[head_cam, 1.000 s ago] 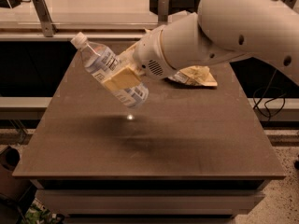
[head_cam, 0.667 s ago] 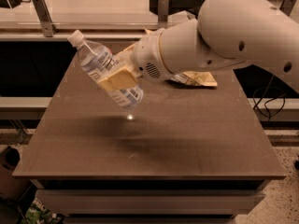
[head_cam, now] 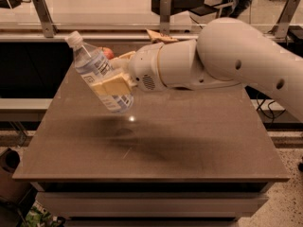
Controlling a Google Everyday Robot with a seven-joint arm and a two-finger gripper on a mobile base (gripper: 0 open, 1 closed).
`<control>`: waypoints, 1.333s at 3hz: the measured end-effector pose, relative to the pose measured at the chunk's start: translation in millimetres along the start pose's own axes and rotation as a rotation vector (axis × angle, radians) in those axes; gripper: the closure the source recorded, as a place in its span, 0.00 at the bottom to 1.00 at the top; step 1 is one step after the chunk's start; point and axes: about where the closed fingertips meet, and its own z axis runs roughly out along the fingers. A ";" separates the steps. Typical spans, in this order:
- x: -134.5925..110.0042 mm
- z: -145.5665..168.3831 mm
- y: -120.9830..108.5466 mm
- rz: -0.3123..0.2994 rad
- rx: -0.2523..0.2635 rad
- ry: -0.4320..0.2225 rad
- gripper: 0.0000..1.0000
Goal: Place blue plastic bottle upright
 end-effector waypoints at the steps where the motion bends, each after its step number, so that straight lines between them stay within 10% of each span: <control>1: 3.9 14.1 0.1 0.021 -0.012 -0.060 1.00; 4: 13.1 41.4 5.3 0.051 -0.037 -0.197 1.00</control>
Offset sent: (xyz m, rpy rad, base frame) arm 0.0127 0.0270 -0.0221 0.1847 0.0005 0.0280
